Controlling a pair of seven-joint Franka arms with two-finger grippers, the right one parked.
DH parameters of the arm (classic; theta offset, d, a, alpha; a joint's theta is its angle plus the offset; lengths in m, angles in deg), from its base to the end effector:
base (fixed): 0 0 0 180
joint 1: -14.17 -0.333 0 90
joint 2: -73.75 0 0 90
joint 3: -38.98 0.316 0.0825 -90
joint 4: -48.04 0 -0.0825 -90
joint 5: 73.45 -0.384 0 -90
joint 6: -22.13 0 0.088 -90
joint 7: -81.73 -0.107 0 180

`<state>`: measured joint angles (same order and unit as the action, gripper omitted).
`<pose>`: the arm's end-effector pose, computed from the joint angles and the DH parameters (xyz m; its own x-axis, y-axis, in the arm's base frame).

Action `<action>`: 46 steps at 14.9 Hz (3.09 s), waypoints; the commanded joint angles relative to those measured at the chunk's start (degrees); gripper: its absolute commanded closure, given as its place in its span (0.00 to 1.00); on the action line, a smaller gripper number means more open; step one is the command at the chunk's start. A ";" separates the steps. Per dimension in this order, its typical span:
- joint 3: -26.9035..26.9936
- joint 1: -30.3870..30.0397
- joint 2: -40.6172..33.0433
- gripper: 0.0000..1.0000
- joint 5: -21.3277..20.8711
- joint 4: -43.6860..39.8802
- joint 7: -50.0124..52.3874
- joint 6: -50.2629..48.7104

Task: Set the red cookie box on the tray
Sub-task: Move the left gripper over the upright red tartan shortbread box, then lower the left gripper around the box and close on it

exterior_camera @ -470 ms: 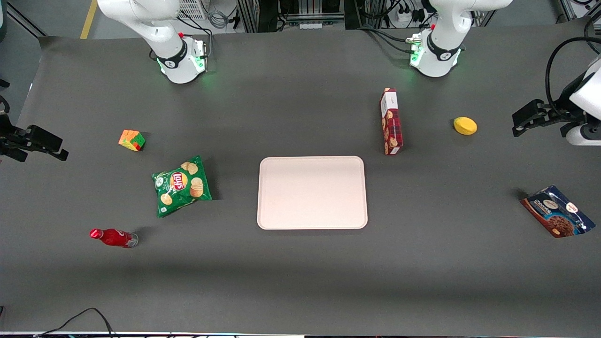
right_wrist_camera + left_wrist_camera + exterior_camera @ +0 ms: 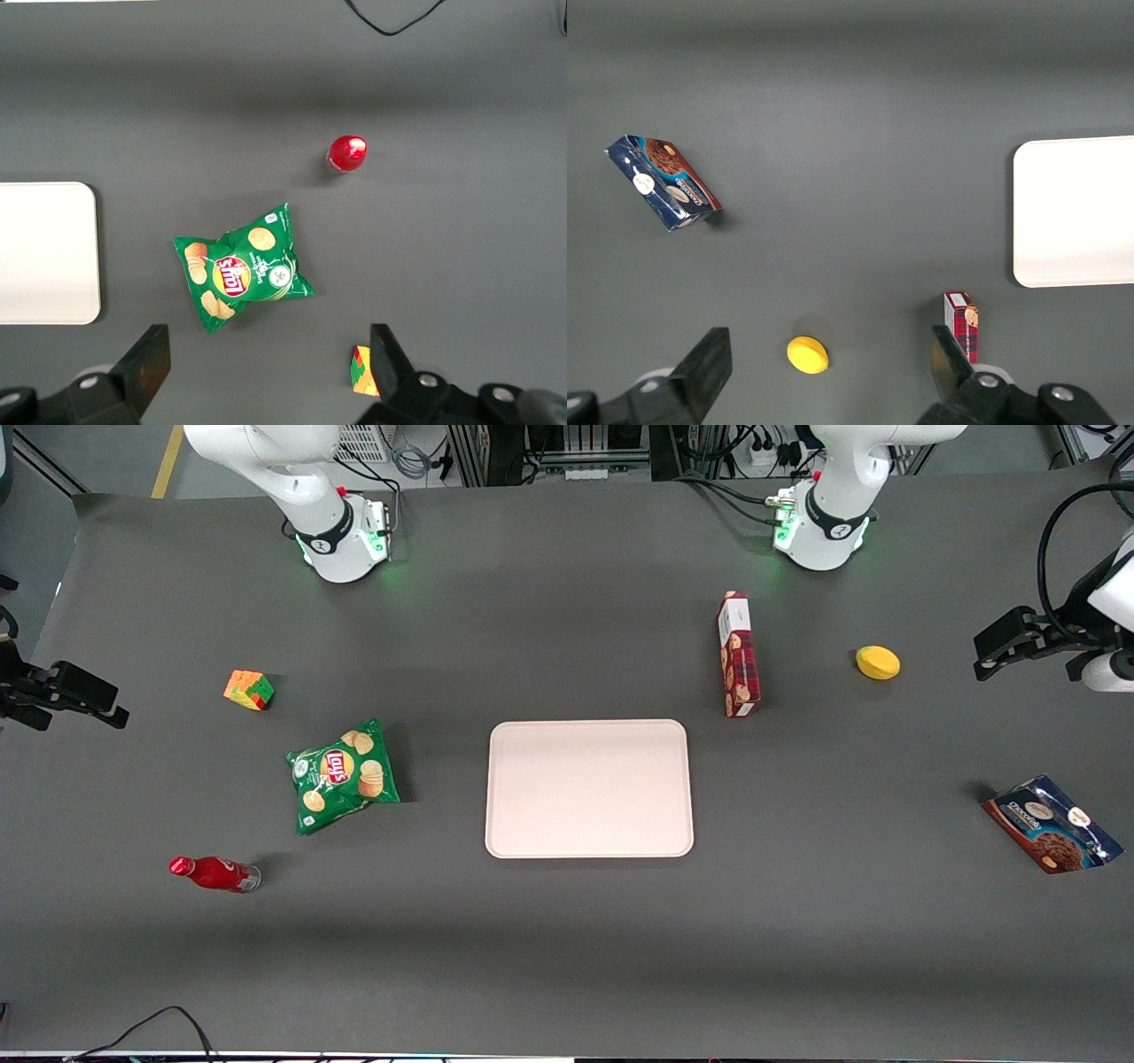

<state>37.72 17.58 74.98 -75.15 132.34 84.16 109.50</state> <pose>0.5555 -0.0419 0.6553 0.9987 -0.0377 0.0333 -0.0368 -0.9989 -0.0277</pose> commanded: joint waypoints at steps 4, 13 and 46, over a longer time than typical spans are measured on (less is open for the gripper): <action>-2.87 2.30 0.00 0.00 0.29 4.80 4.06 -2.74; -10.34 2.83 -10.98 0.00 0.38 42.14 14.79 25.01; -27.57 4.24 -2.81 0.65 4.77 77.69 23.24 73.82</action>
<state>9.57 21.56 73.80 -70.27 208.17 109.36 183.39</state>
